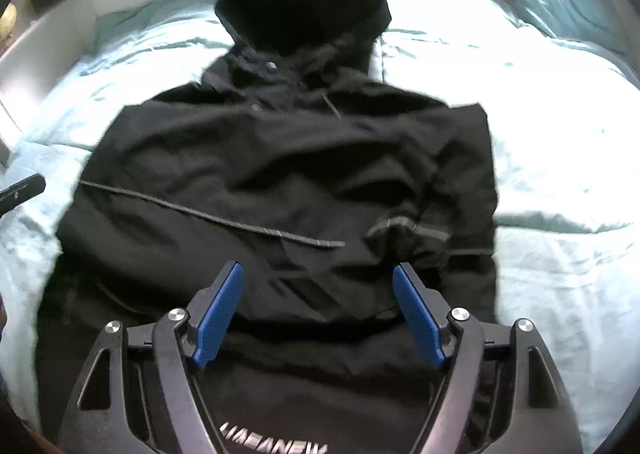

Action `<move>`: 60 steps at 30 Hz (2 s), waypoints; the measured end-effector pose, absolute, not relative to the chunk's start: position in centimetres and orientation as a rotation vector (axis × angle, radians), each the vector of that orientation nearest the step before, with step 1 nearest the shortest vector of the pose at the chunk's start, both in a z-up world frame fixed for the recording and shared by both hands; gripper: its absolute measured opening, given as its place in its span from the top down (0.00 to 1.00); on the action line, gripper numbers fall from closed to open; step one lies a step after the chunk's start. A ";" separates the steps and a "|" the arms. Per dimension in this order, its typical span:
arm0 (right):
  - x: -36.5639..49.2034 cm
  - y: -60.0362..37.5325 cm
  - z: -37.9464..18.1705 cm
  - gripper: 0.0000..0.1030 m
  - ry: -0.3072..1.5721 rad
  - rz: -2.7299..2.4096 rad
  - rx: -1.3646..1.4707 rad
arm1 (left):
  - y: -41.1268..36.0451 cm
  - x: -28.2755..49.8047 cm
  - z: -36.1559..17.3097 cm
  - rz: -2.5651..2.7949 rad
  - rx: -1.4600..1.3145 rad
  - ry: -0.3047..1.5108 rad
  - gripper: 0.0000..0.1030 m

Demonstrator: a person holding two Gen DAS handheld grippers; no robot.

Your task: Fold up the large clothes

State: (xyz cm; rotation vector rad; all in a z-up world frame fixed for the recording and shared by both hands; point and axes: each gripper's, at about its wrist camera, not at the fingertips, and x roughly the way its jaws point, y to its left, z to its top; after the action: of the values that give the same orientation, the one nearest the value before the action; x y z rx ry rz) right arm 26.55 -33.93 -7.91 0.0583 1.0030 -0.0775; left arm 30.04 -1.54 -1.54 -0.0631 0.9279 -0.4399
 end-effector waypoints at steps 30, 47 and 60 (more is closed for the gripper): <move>55.6 -45.7 -3.0 0.21 0.994 -0.183 0.290 | -16.8 59.9 -1.5 -0.460 0.008 1.045 0.41; 54.1 -48.3 -9.1 0.93 1.019 -0.179 0.323 | -11.6 61.2 -8.5 -0.414 -0.159 1.143 0.88; 52.3 -49.6 -9.6 0.82 1.057 -0.050 0.334 | -7.1 58.9 -8.8 -0.406 -0.228 1.111 0.90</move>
State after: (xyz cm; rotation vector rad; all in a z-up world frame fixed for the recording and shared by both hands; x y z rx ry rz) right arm 52.26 -49.65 -9.64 0.3341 1.0575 -0.0497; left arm 58.90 -7.13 -8.81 -0.2281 1.1108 -0.4059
